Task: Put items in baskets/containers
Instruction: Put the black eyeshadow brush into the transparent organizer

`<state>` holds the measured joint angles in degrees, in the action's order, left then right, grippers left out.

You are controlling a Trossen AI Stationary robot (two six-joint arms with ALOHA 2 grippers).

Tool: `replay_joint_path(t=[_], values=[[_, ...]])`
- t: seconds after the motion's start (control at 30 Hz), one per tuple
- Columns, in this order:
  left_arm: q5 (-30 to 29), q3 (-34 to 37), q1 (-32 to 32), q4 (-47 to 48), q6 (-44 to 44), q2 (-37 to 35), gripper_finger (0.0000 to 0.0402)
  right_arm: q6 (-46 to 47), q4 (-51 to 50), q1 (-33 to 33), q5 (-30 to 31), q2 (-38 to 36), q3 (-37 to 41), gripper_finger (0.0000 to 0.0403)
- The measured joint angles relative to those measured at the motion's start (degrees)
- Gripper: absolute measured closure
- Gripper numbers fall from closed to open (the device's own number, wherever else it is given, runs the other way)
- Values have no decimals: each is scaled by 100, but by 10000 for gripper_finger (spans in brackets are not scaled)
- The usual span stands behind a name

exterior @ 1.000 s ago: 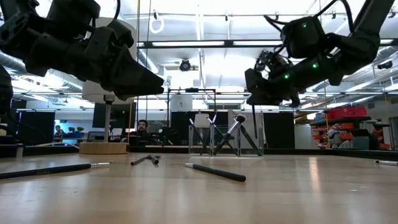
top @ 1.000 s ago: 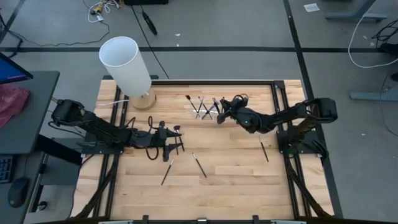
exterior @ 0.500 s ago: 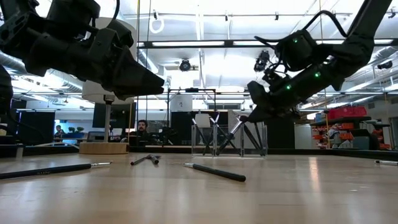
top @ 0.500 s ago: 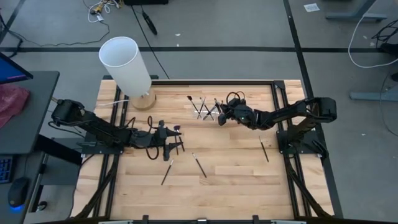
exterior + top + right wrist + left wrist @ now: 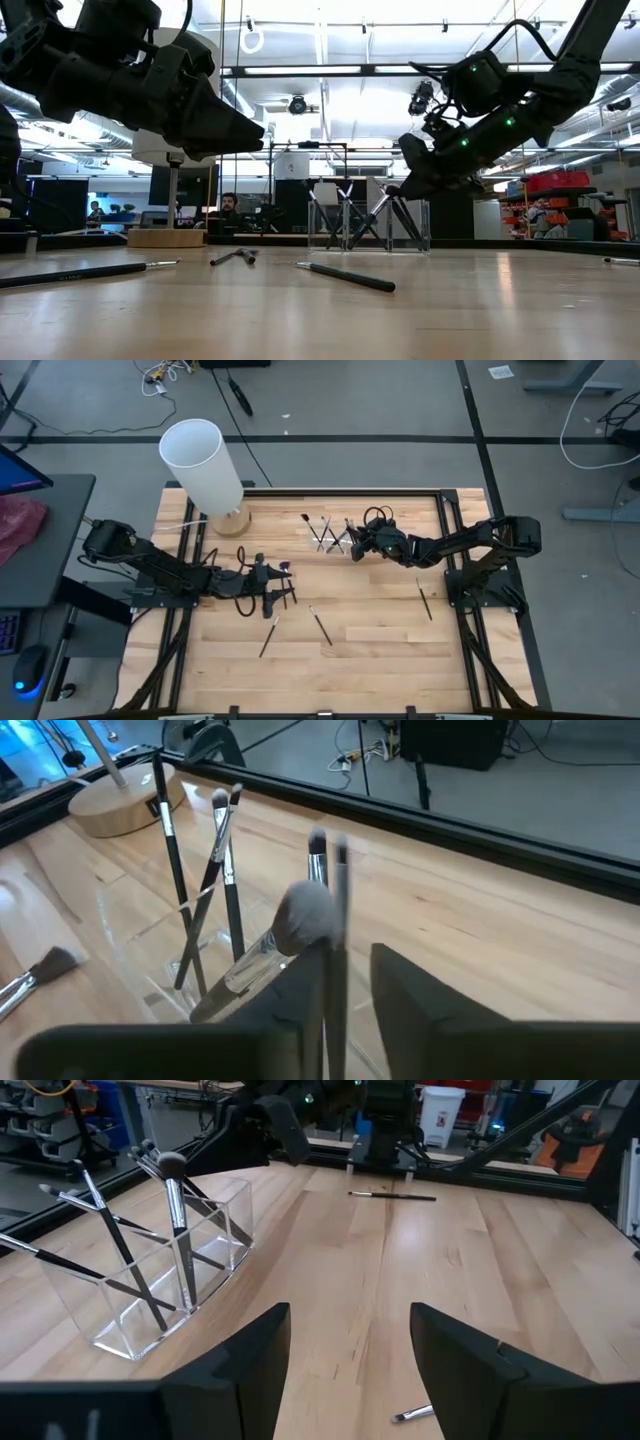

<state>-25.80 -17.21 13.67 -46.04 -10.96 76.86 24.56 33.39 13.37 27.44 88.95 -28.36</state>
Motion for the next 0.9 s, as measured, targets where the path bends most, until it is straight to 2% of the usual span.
replay_joint_path(t=[0.3,0.4,0.53,0.6,0.67,0.8,0.9], values=[[-1,0,0,0,0,0,193,-461,708,9,12,-72,-1,220],[-1,0,0,0,0,0,193,-576,913,-18,-72,-252,-4,212],[0,0,0,0,0,0,193,-533,787,-103,-528,-535,-7,222],[0,0,0,0,0,0,193,-310,292,-186,-704,-677,-99,235],[-3,0,0,0,0,2,193,-1,-617,-265,-738,-768,-360,250],[-9,-2,0,-41,0,2,193,271,-2547,-352,-433,-695,-1113,291],[-9,-2,0,-87,2,2,193,398,-3543,-339,-345,-550,-1597,335]])
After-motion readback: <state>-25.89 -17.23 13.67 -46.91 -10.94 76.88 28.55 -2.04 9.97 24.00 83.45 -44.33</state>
